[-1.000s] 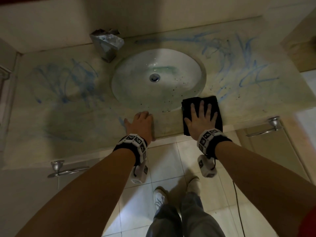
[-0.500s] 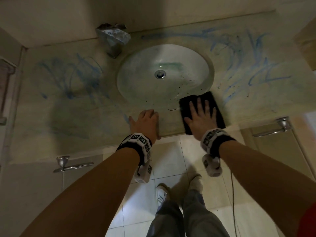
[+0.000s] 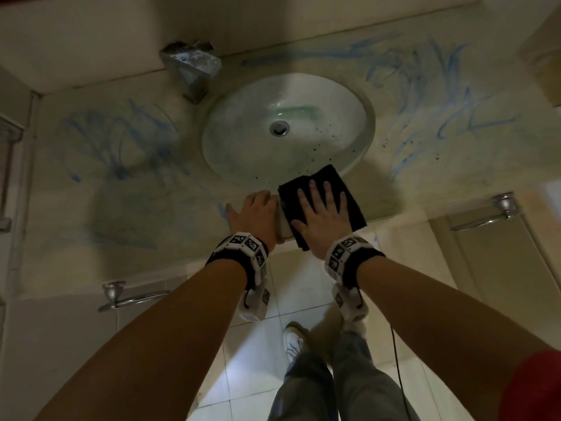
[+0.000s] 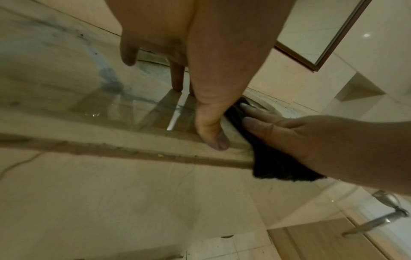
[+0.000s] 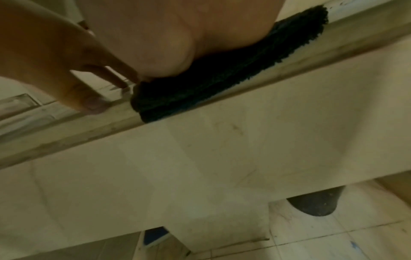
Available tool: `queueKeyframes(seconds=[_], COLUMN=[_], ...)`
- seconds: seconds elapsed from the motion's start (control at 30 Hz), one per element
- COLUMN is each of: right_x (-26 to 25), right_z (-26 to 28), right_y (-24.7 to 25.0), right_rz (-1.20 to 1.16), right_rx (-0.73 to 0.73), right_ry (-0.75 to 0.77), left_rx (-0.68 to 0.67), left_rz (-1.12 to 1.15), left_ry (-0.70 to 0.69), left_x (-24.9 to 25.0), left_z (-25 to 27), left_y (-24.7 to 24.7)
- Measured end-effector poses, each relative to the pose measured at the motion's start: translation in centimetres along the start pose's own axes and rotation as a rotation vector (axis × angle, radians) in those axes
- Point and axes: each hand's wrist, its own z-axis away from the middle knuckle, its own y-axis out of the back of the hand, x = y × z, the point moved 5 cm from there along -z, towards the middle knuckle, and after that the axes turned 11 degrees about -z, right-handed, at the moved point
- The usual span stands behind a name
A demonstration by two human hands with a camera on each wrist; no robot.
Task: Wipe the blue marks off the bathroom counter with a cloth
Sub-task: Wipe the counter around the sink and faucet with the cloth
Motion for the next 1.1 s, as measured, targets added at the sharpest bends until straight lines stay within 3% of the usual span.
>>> queueKeyframes(seconds=[0.2,0.37,0.63,0.87,1.1], right_x=[8.5,7.0,-2.5,-2.2,0.1], right_z=[-0.5,-0.4,-0.3,-0.5,-0.1], right_y=[2.7,2.3,-0.4,-0.4,0.1], right_rz=[-0.062,-0.07,-0.025,-0.042,0.02], right_rx=[0.063,0.053,0.044,-0.002,-0.036], right_ry=[-0.2,-0.249,0.016,0.022,0.135], left_rx=[0.002,0.014,0.047,0.026,-0.011], left_rz=[0.007,0.021,0.008,0.002,-0.046], left_ry=[-0.014,-0.003,0.033,0.06,0.08], left_x=[-0.1,-0.1,0.1,0.4,0.6], left_z=[0.4,0.2,0.1,0.3,0.4], left_y=[0.0,0.2,0.5,0.7,0.8])
